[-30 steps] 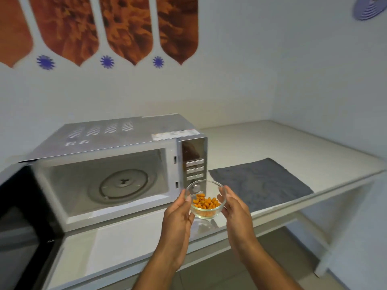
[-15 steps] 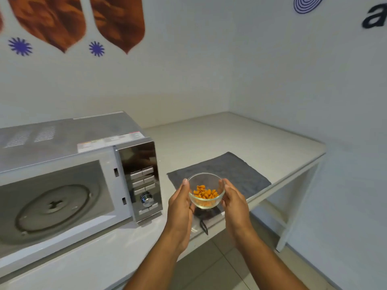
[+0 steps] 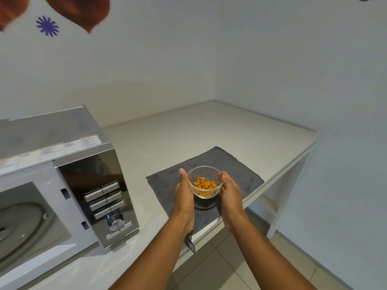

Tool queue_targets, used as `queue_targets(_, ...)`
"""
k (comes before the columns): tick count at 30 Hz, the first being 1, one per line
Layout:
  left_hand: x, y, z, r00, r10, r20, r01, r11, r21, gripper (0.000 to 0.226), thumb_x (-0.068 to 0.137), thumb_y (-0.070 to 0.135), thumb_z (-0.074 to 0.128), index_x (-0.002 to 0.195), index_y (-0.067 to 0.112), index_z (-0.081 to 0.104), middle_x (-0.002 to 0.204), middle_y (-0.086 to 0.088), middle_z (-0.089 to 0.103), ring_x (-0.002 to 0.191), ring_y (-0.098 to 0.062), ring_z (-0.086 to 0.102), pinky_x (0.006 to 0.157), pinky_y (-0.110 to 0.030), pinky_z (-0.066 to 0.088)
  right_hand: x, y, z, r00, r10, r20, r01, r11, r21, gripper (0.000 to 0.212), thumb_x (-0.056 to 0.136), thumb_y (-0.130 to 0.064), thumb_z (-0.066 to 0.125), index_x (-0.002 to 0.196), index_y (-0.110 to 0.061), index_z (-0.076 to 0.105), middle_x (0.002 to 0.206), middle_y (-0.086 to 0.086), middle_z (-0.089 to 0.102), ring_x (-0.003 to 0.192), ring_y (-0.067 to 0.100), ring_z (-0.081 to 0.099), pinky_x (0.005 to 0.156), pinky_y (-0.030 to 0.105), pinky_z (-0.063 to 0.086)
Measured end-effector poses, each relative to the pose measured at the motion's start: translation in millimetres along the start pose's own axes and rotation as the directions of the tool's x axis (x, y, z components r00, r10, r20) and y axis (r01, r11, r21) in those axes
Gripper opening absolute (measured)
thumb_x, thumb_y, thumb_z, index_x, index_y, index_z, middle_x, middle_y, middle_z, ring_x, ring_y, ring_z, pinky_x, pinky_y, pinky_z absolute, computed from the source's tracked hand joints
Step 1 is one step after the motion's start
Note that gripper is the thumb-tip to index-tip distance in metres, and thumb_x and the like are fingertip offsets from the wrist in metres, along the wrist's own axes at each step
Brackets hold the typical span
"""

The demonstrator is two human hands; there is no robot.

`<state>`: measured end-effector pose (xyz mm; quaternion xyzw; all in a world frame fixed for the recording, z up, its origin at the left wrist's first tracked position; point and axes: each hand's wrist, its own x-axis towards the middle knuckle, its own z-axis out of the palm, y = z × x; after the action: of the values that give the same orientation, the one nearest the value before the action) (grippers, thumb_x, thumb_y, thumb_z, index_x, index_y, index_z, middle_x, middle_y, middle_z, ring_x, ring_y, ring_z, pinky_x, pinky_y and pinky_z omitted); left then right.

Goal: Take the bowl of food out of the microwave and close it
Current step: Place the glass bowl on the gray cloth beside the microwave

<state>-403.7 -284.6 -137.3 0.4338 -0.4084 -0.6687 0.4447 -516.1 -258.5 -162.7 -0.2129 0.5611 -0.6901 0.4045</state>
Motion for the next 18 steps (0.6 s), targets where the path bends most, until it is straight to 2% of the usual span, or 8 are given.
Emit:
queue_targets(2, 12.3, -3.0, 4.2, 1.0, 0.009, -0.015, -0.009, 1.0, 0.017, 0.068, 0.097, 0.077, 0.034, 0.13, 0.026, 0.064, 0.12, 0.002, 0.076, 0.117, -0.016, 0.071, 0.108, -0.038, 0.053, 17.8, 6.6, -0.2, 1.0, 0.005, 0.026, -0.005, 1.0, -0.021, 0.046, 0.088, -0.058, 0.055, 0.125, -0.031, 0.065, 0.135, -0.009, 0.06, 0.126, 0.015, 0.055, 0.109, 0.04, 0.042)
queue_targets(3, 18.6, -3.9, 6.2, 1.0, 0.013, -0.016, -0.013, 1.0, 0.017, 0.068, 0.098, 0.077, 0.032, 0.131, 0.027, 0.064, 0.117, 0.006, 0.075, 0.116, -0.014, 0.07, 0.107, -0.037, 0.052, 27.4, 10.4, -1.2, 0.999, 0.01, 0.041, -0.009, 0.999, -0.041, 0.038, 0.085, -0.062, 0.054, 0.111, -0.036, 0.062, 0.125, -0.009, 0.057, 0.118, 0.016, 0.053, 0.102, 0.038, 0.041)
queue_targets(4, 25.3, -5.0, 7.3, 1.0, 0.014, -0.015, -0.014, 1.0, 0.016, 0.068, 0.098, 0.077, 0.031, 0.129, 0.026, 0.065, 0.116, 0.007, 0.075, 0.116, -0.013, 0.07, 0.107, -0.037, 0.051, 36.2, 13.9, -1.3, 0.999, 0.012, 0.043, -0.009, 0.998, -0.057, 0.033, 0.084, -0.064, 0.054, 0.105, -0.039, 0.056, 0.119, -0.008, 0.053, 0.113, 0.018, 0.051, 0.096, 0.039, 0.039)
queue_targets(7, 41.4, -7.7, 9.8, 1.0, 0.022, 0.001, -0.022, 1.0, 0.011, 0.076, 0.092, 0.083, 0.031, 0.125, 0.027, 0.071, 0.12, 0.001, 0.079, 0.117, -0.015, 0.072, 0.109, -0.039, 0.052, 55.7, 18.0, 0.7, 1.0, 0.005, 0.031, -0.003, 0.998, -0.065, 0.032, 0.084, -0.062, 0.054, 0.107, -0.039, 0.051, 0.117, -0.004, 0.051, 0.111, 0.019, 0.05, 0.093, 0.041, 0.04)
queue_targets(11, 58.5, -14.9, 13.1, 0.999, 0.024, -0.024, -0.024, 1.0, 0.009, 0.073, 0.084, 0.091, 0.034, 0.119, 0.036, 0.066, 0.114, 0.007, 0.077, 0.114, -0.013, 0.071, 0.115, -0.042, 0.048, 74.9, 24.2, 2.4, 1.0, -0.011, 0.027, 0.013, 0.998, -0.065, 0.034, 0.084, -0.059, 0.054, 0.11, -0.038, 0.053, 0.121, 0.003, 0.06, 0.118, 0.023, 0.058, 0.109, 0.049, 0.044)
queue_targets(13, 69.3, -23.7, 10.8, 0.999, 0.024, -0.021, -0.024, 1.0, 0.011, 0.086, 0.071, 0.101, 0.038, 0.119, 0.038, 0.07, 0.117, 0.006, 0.078, 0.119, -0.016, 0.07, 0.117, -0.047, 0.047, 79.0, 25.4, 4.0, 1.0, -0.022, 0.017, 0.023, 0.998, -0.065, 0.034, 0.083, -0.058, 0.054, 0.108, -0.035, 0.05, 0.117, 0.0, 0.054, 0.113, 0.021, 0.054, 0.104, 0.044, 0.044)
queue_targets(15, 71.9, -26.2, 8.3, 1.0, 0.024, 0.004, -0.024, 1.0, 0.019, 0.09, 0.069, 0.102, 0.038, 0.124, 0.038, 0.07, 0.123, 0.004, 0.077, 0.123, -0.016, 0.069, 0.117, -0.048, 0.048, 83.2, 28.7, 4.5, 0.999, -0.035, 0.0, 0.035, 0.997, -0.067, 0.034, 0.083, -0.058, 0.054, 0.107, -0.034, 0.051, 0.116, -0.001, 0.052, 0.113, 0.02, 0.051, 0.1, 0.042, 0.043)
queue_targets(18, 68.3, -23.8, 5.9, 0.998, 0.049, 0.025, -0.05, 0.999, 0.022, 0.089, 0.079, 0.092, 0.033, 0.143, 0.035, 0.058, 0.128, 0.009, 0.071, 0.131, -0.014, 0.063, 0.121, -0.046, 0.043, 81.0, 30.6, 7.2, 0.998, -0.055, -0.005, 0.055, 0.995, -0.078, 0.038, 0.088, -0.056, 0.053, 0.113, -0.029, 0.063, 0.123, 0.003, 0.064, 0.122, 0.026, 0.061, 0.111, 0.05, 0.046)
